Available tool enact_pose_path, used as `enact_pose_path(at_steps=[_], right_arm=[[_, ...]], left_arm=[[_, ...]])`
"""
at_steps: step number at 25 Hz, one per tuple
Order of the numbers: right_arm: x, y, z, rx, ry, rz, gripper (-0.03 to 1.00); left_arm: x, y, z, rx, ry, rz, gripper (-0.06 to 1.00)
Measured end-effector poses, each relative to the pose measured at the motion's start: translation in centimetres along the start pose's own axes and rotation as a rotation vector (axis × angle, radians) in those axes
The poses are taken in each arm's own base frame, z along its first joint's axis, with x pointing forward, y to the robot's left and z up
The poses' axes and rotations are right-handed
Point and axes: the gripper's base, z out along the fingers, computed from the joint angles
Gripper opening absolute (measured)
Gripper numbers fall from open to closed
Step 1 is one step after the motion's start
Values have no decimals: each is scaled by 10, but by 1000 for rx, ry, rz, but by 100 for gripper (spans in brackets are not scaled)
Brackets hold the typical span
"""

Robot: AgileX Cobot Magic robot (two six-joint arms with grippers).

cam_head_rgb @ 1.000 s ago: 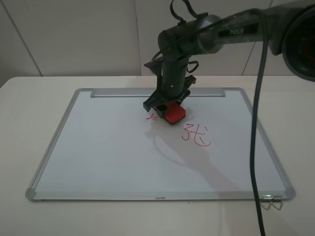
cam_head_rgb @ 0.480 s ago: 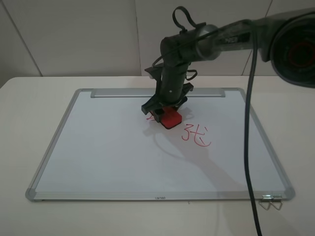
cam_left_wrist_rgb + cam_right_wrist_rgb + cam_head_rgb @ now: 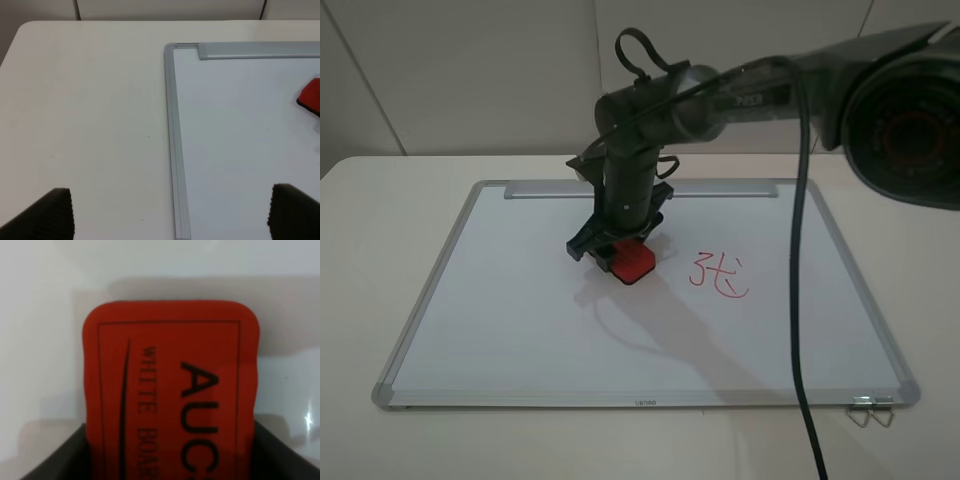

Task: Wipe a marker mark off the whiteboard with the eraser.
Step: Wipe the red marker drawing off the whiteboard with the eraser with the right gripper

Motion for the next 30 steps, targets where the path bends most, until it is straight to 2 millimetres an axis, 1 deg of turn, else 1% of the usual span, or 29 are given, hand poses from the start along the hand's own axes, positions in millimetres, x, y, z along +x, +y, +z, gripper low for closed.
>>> enact_pose_path(at_steps=[3,8,17,20,26,28,30], right_arm=[[0,-1,0,6,7,-1,50],[1,-9,0,10,18,25,50],[13,-60,2,26,69,161,50],[16,-68,2,28,76,187,50],[16,-65,2,22,77,186,50],[15,-59,2,29,78,173,50],[15,-48,1,32,94,151,50]], left_arm=[[0,0,0,0,0,0,77],[0,0,0,0,0,0,77],[0,0,0,0,0,0,77],[0,0,0,0,0,0,77],[0,0,0,0,0,0,77],[0,0,0,0,0,0,77],[0,0,0,0,0,0,77]])
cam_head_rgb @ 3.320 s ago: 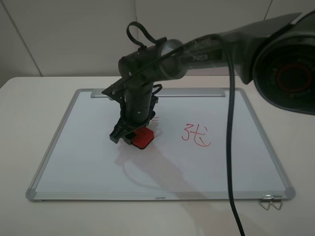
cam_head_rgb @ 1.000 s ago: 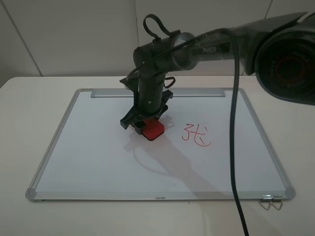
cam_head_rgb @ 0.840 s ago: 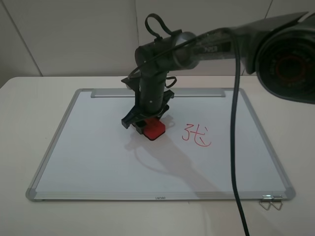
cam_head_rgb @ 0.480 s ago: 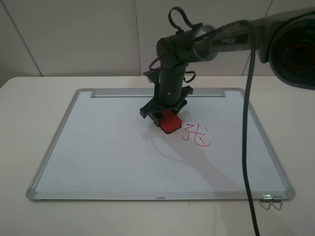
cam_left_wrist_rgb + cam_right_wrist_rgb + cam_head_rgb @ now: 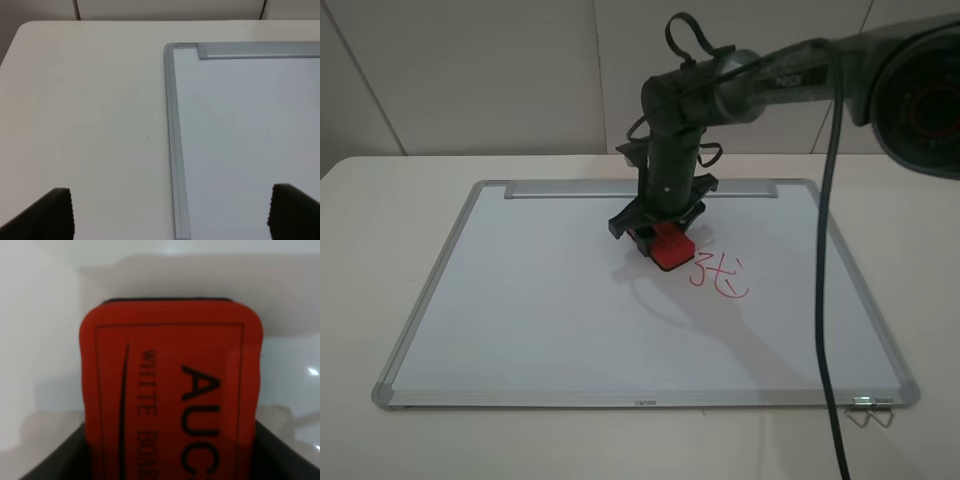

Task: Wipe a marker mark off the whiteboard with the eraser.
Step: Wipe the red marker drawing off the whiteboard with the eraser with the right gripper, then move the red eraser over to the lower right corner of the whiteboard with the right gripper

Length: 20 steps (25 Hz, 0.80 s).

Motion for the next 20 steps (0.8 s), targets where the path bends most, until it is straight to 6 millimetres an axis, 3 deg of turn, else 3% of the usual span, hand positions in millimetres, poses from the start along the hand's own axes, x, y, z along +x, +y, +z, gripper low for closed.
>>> enact_pose_path(at_steps=[6,10,14,16,20], right_arm=[[6,61,-7,-1,13,-132,50],[12,78,-16,-1,4,-173,50],[20,75,-40,16,17,-128,50],[23,67,-63,28,-26,-100,50],[42,43,-85,38,-50,-23,50]], left_arm=[[0,0,0,0,0,0,77],[0,0,0,0,0,0,77],[0,0,0,0,0,0,77],[0,0,0,0,0,0,77],[0,0,0,0,0,0,77]])
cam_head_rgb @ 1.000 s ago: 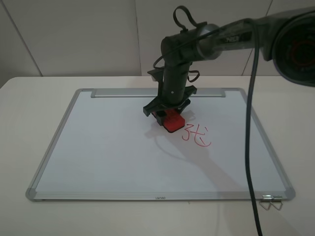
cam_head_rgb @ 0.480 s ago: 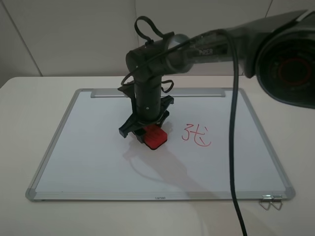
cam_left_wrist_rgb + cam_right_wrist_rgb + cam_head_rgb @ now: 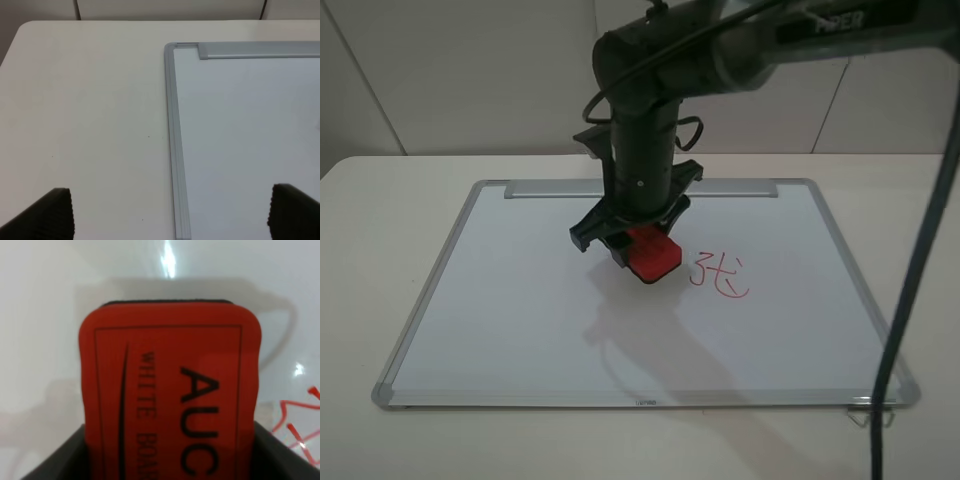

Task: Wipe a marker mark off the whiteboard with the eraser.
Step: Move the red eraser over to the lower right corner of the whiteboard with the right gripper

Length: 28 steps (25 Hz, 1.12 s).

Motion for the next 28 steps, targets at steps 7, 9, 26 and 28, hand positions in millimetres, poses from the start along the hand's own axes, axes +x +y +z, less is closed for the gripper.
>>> enact_pose_path(at_steps=[7,9,26,28], right_arm=[[67,-51,12,4,38,208,50],[91,-65,17,5,51,274,50],[168,-104,41,73,44,575,50],[169,-104,42,73,46,575,50]], left_arm=[[0,0,0,0,0,0,77],[0,0,0,0,0,0,77],[0,0,0,0,0,0,77],[0,0,0,0,0,0,77]])
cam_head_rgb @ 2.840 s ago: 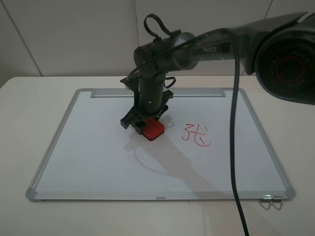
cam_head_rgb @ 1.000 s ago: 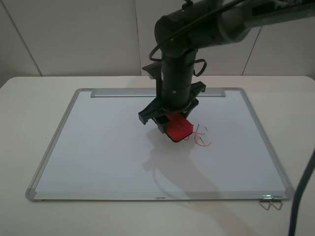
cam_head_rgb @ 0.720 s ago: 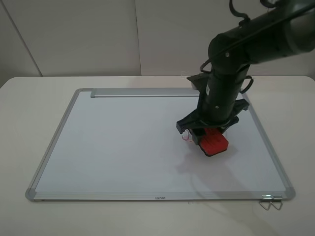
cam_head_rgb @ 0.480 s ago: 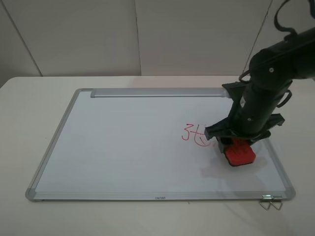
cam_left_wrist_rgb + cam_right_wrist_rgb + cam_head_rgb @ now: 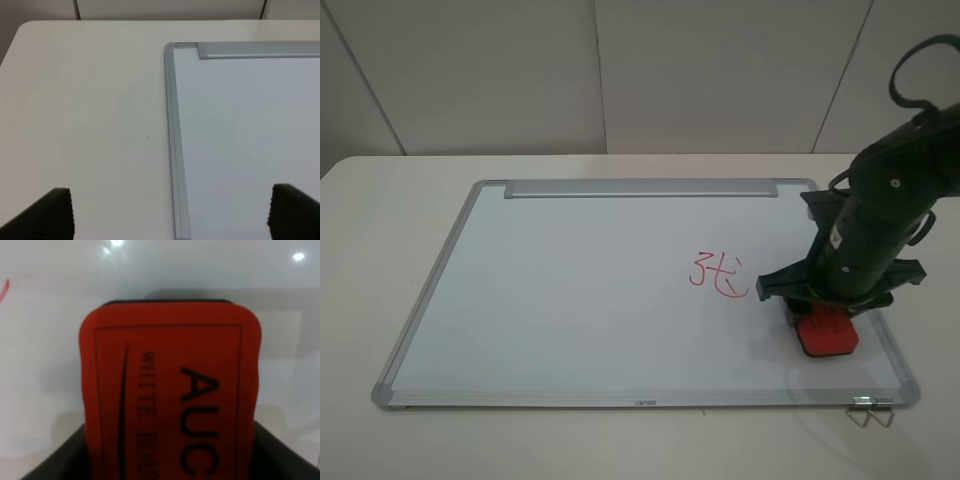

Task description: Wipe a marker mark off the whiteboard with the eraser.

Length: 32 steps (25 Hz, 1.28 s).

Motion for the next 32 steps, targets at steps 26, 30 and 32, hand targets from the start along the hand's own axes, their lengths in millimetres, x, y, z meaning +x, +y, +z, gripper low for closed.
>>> enact_pose_path(at_steps=[26,30,32], right_arm=[[50,-49,-152,-225,-404,18,74],[90,-69,-189,-233,-553,33,74],[114,-77,-203,-245,-620,43,74]], left_arm=[[0,0,0,0,0,0,77],[0,0,0,0,0,0,77],[0,0,0,0,0,0,77]])
